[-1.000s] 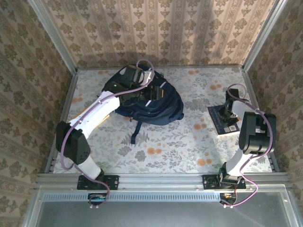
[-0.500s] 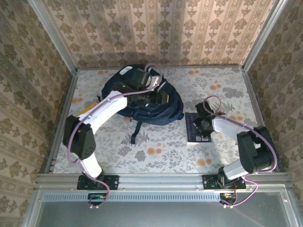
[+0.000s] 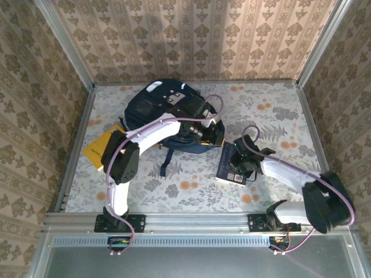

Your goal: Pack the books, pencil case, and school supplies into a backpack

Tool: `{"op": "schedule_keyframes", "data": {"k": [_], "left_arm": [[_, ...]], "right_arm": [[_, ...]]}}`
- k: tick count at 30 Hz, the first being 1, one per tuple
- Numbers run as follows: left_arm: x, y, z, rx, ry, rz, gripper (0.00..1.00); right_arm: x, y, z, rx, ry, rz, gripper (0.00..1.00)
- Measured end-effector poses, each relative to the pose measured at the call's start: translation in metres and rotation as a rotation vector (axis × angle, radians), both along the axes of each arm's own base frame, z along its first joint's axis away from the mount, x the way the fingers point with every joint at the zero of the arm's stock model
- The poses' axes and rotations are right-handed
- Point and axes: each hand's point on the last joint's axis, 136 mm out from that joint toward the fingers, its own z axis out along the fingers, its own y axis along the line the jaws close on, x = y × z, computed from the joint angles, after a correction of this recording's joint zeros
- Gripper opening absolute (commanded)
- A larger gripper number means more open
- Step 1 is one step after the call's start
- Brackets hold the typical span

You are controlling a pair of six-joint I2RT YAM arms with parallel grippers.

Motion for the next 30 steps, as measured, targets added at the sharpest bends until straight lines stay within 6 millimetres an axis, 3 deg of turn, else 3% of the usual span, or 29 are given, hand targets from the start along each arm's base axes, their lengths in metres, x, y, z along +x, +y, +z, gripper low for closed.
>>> {"op": "schedule_keyframes", "data": {"k": [3, 7, 13, 17, 24, 30], "left_arm": [[-0.008, -0.001, -0.003, 0.015, 0.012, -0.016, 0.63], [-0.014, -0.004, -0.015, 0.058, 0.022, -0.045, 0.63], [-0.023, -0.019, -0.031, 0.118, 0.013, -0.099, 0.64], [-0.026, -0.026, -0.042, 0.151, 0.028, -0.138, 0.65], [-0.032, -0.017, -0.076, 0.246, 0.066, -0.175, 0.65], [-0.031, -0.013, -0.081, 0.256, 0.067, -0.178, 0.65]], "right_arm": [[0.003, -0.001, 0.031, -0.009, -0.115, 0.083, 0.53], [0.007, -0.018, 0.045, -0.059, -0.171, 0.08, 0.56], [0.011, -0.061, 0.023, -0.117, -0.146, -0.008, 0.58], [0.009, -0.077, 0.002, -0.119, -0.097, -0.029, 0.59], [0.021, -0.071, -0.008, -0.065, -0.112, 0.024, 0.6], [0.027, -0.066, -0.017, -0.021, -0.113, 0.052, 0.6]]}}
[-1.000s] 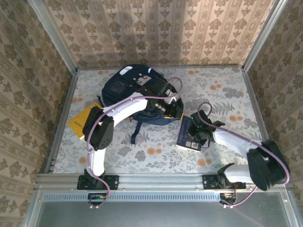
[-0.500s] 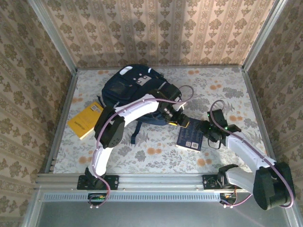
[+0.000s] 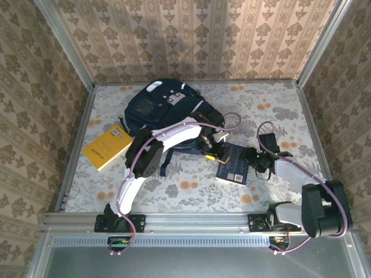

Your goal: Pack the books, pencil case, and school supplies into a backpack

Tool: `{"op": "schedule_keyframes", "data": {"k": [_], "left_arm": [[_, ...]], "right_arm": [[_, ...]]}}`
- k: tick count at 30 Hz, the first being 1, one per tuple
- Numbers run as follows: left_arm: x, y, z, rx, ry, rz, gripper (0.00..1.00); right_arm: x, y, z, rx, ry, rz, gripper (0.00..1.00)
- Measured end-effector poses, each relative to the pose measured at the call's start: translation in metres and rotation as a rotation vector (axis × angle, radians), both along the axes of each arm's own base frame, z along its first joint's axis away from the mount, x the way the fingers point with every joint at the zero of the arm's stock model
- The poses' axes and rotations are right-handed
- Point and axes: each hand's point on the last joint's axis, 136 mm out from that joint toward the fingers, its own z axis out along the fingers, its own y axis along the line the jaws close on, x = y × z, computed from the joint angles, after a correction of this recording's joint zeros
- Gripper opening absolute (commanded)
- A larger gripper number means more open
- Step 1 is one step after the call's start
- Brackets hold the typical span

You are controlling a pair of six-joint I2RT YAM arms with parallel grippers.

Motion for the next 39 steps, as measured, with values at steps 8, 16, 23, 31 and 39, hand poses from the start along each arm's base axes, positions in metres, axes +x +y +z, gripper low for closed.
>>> {"op": "schedule_keyframes", "data": {"k": [8, 16, 23, 31, 39], "left_arm": [[-0.004, 0.002, -0.028, 0.034, 0.041, -0.017, 0.62], [-0.003, -0.002, -0.026, 0.018, 0.051, -0.024, 0.59], [-0.003, -0.005, -0.027, 0.014, 0.053, -0.039, 0.54], [-0.001, 0.0, -0.029, 0.031, 0.047, -0.041, 0.44], [0.002, 0.009, -0.034, 0.047, 0.068, -0.025, 0.33]], "right_arm": [[0.002, 0.004, -0.008, 0.018, 0.015, 0.014, 0.61], [0.003, 0.009, -0.006, 0.046, 0.009, 0.029, 0.64], [0.009, 0.023, -0.004, 0.108, -0.027, 0.046, 0.64], [0.012, 0.028, 0.0, 0.205, -0.092, -0.006, 0.62], [0.008, 0.034, 0.011, 0.304, -0.138, -0.032, 0.6]]}}
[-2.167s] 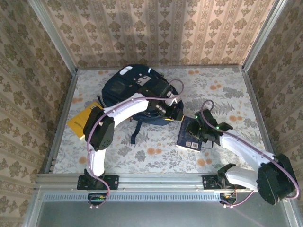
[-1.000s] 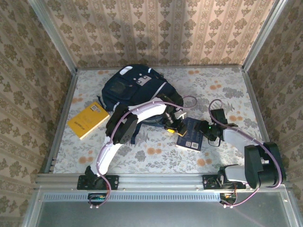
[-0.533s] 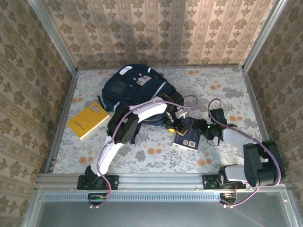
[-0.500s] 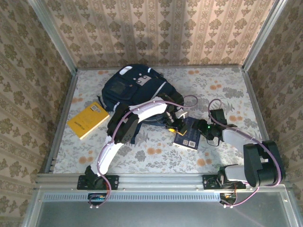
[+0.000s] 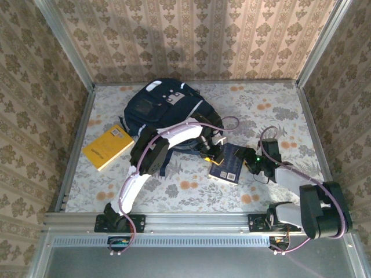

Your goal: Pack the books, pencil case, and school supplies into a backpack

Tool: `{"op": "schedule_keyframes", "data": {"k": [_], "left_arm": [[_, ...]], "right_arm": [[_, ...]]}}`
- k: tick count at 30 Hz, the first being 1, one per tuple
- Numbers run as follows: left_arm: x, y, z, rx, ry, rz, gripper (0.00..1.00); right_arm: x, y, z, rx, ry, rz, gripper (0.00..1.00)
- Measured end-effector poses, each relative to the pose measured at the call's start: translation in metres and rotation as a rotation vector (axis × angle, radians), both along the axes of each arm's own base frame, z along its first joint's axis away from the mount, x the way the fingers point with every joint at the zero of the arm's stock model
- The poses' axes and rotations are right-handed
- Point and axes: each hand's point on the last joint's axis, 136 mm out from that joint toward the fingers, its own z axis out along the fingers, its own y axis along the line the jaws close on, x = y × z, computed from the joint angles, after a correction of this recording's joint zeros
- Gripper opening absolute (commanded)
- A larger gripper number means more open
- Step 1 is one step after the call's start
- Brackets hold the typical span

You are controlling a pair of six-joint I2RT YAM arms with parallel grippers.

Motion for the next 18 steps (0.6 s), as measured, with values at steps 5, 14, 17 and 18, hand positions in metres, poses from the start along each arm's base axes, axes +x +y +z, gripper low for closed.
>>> {"op": "schedule_keyframes", "data": {"k": [5, 14, 17, 18], "left_arm": [[0.004, 0.004, 0.0, -0.009, 0.028, 0.023, 0.11], [0.003, -0.009, 0.013, -0.147, 0.081, 0.053, 0.0], [0.004, -0.011, 0.028, -0.193, 0.086, 0.072, 0.0], [0.004, -0.012, 0.033, -0.205, 0.085, 0.077, 0.0]], "right_arm": [[0.004, 0.006, 0.021, 0.052, -0.067, 0.011, 0.6], [-0.009, 0.021, 0.027, 0.118, -0.061, 0.078, 0.59], [-0.014, 0.016, 0.035, 0.084, -0.084, 0.073, 0.6], [-0.016, 0.013, 0.039, 0.065, -0.096, 0.066, 0.6]]}}
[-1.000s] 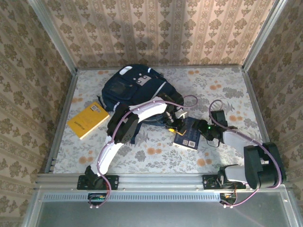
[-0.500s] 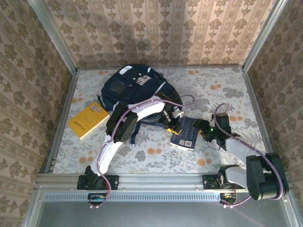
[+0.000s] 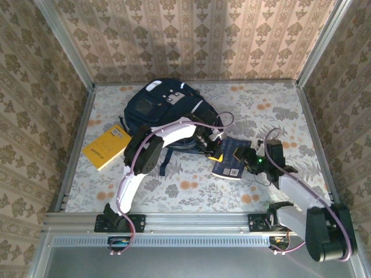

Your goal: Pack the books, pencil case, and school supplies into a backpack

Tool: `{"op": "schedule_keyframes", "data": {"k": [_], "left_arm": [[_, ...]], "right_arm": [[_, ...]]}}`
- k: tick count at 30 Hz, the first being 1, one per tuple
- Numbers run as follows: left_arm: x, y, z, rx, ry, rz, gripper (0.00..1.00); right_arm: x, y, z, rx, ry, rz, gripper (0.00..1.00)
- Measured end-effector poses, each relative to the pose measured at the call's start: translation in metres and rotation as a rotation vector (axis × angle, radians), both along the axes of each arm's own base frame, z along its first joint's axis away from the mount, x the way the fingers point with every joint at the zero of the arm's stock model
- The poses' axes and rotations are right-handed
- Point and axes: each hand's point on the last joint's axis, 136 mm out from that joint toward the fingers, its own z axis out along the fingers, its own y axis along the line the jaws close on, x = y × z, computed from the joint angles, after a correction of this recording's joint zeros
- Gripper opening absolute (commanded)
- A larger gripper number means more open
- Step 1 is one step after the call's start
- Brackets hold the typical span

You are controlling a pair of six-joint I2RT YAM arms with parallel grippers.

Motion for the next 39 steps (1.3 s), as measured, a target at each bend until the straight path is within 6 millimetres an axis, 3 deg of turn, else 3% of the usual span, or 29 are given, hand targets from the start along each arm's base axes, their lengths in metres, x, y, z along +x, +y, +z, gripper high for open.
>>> {"op": "schedule_keyframes", "data": {"k": [8, 12, 13, 16, 22, 24, 26, 31, 39], "left_arm": [[0.002, 0.002, 0.067, -0.115, -0.069, 0.04, 0.0], [0.004, 0.004, 0.1, -0.169, -0.111, 0.054, 0.04], [0.004, 0.005, 0.105, -0.178, -0.117, 0.056, 0.08], [0.005, 0.009, 0.115, -0.19, -0.123, 0.073, 0.32], [0.017, 0.033, 0.121, -0.217, -0.093, 0.162, 0.59], [0.022, 0.045, 0.13, -0.254, -0.071, 0.209, 0.71], [0.029, 0.052, 0.143, -0.301, -0.064, 0.243, 0.77], [0.037, 0.054, 0.181, -0.449, -0.075, 0.256, 0.8], [0.036, 0.051, 0.207, -0.589, -0.032, 0.245, 0.79]], "right_arm": [[0.0, -0.004, 0.049, -0.005, -0.183, -0.019, 0.41], [0.004, 0.005, 0.068, 0.05, -0.244, 0.016, 0.2], [0.005, 0.006, 0.071, 0.064, -0.25, 0.021, 0.14], [0.009, 0.011, 0.085, 0.093, -0.279, 0.037, 0.0], [0.013, 0.017, 0.118, 0.138, -0.359, 0.069, 0.0], [0.014, 0.02, 0.129, 0.16, -0.389, 0.08, 0.0], [0.014, 0.023, 0.139, 0.189, -0.418, 0.092, 0.0], [0.018, 0.035, 0.172, 0.265, -0.489, 0.138, 0.0], [0.008, 0.06, 0.229, 0.335, -0.613, 0.251, 0.0]]}}
